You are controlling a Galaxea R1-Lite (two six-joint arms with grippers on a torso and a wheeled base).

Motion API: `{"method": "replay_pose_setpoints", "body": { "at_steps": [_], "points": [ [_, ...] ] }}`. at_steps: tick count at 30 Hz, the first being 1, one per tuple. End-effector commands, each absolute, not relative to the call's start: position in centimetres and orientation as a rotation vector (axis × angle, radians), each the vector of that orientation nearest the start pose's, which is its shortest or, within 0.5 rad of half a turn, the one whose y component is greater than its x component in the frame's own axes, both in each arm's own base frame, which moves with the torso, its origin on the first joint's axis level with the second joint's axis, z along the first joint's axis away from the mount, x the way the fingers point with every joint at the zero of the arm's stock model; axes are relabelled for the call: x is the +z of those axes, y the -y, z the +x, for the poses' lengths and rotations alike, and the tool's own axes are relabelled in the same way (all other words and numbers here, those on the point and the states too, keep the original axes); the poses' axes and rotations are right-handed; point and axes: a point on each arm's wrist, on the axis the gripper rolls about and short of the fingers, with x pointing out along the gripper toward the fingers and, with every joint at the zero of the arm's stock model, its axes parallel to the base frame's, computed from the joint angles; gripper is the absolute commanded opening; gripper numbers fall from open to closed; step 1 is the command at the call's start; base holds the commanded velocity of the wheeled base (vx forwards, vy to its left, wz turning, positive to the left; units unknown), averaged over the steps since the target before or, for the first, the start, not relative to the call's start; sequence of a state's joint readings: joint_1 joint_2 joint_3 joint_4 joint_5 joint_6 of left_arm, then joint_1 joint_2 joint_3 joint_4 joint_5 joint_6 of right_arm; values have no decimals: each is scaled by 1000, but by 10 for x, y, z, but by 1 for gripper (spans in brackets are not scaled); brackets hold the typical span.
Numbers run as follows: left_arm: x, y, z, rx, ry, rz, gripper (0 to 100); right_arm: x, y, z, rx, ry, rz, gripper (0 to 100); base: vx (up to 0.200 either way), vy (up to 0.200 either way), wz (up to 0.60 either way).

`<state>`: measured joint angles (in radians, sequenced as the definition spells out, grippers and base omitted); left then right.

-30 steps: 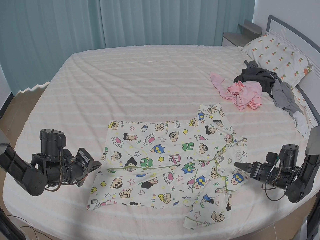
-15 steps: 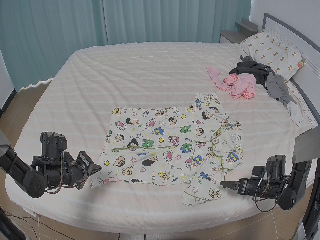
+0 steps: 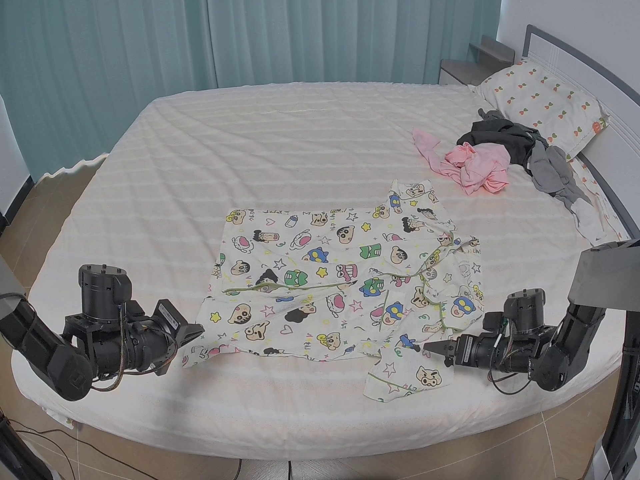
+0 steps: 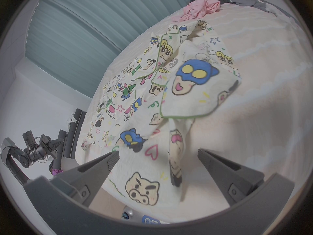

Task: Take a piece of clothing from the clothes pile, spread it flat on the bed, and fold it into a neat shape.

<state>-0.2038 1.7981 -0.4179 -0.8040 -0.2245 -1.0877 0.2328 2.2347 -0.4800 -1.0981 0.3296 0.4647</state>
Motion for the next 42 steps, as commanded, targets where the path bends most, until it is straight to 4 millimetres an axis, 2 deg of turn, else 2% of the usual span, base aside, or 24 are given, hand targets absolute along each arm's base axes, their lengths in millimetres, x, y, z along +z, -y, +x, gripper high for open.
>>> {"method": "replay_pose_setpoints", "body": {
  "at_steps": [1,2,3,11,18,25,36,42],
  "points": [
    [70,58,255,-49,-759,-1044,0,-6,-93,315,410,-775,453,100,0,0,0],
    [69,58,256,-50,-758,-1044,0,-8,-97,316,413,-808,441,100,0,0,0],
    [69,58,255,-49,-759,-1044,0,-8,-98,317,413,-819,435,0,0,0,0],
    [69,57,255,-51,-761,-1038,0,-8,-96,318,379,-905,384,0,0,0,0],
    [52,53,235,-100,-817,-778,0,3,-70,298,364,-900,353,0,0,0,0],
    [42,54,236,-86,-855,-741,0,4,-45,282,417,-914,338,0,0,0,0],
    [35,53,240,-70,-871,-742,0,1,-41,278,410,-931,345,0,0,0,0],
    [28,55,250,-11,-865,-743,0,0,-42,278,415,-934,346,0,0,0,0]
  ]
}}
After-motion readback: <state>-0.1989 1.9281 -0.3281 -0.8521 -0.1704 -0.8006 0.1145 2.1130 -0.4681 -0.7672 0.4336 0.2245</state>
